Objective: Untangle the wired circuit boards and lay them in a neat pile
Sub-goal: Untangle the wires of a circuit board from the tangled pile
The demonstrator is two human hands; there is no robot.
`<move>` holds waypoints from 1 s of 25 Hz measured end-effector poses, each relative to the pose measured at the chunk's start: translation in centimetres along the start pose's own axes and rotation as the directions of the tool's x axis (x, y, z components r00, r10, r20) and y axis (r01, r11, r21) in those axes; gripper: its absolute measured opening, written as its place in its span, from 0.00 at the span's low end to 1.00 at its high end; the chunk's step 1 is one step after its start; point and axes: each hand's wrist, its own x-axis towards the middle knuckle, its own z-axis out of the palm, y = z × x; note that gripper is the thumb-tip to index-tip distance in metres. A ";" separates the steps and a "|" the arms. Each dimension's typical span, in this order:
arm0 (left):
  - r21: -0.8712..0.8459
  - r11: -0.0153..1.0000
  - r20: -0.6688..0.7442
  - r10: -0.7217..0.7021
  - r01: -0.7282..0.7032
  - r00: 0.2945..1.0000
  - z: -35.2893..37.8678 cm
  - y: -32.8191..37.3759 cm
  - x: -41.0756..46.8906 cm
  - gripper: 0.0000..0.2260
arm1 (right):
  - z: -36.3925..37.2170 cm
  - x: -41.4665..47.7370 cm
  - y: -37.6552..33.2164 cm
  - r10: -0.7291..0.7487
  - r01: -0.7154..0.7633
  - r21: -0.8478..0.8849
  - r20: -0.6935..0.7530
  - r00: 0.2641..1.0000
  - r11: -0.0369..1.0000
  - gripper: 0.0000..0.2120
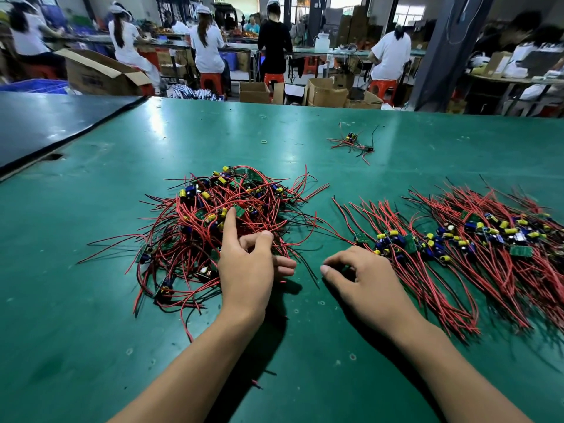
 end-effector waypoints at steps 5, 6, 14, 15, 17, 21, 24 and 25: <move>0.209 0.978 0.011 -0.019 0.016 1.000 -0.1 -0.5 0.0 0.15 | 0.1 0.1 0.0 0.016 -0.015 0.027 -0.008 1.000 1.000 0.03; 0.244 0.969 0.014 -0.027 0.023 1.000 -0.1 -0.6 0.0 0.11 | 0.1 0.1 0.0 0.018 -0.017 0.029 -0.007 1.000 0.999 0.03; 0.265 0.964 -0.014 -0.010 0.013 1.000 -0.2 -0.6 -0.5 0.10 | -0.1 0.0 -0.2 0.028 -0.028 0.037 0.004 1.000 0.999 0.04; 0.260 0.965 -0.010 -0.012 0.014 1.000 -0.2 -0.6 -0.5 0.11 | -0.2 0.0 -0.2 0.026 -0.026 0.038 0.004 1.000 0.999 0.04; 0.241 0.970 -0.007 -0.040 0.040 0.999 -0.1 -0.8 -0.5 0.12 | -0.2 0.0 -0.3 0.027 -0.027 0.039 0.004 1.000 0.999 0.04; 0.223 0.974 0.040 -0.047 0.037 0.998 0.0 -0.8 -0.5 0.03 | -0.3 0.0 -0.3 0.032 -0.032 0.037 0.008 0.999 0.999 0.04; 0.215 0.977 0.108 -0.031 0.007 0.994 0.0 -0.5 -0.9 0.06 | -0.4 0.0 -0.6 0.030 -0.031 0.040 0.012 0.999 0.999 0.05; 0.222 0.975 0.158 -0.034 -0.002 0.987 0.1 -0.3 -1.1 0.07 | -0.5 0.0 -0.7 0.030 -0.030 0.040 0.018 0.999 0.999 0.05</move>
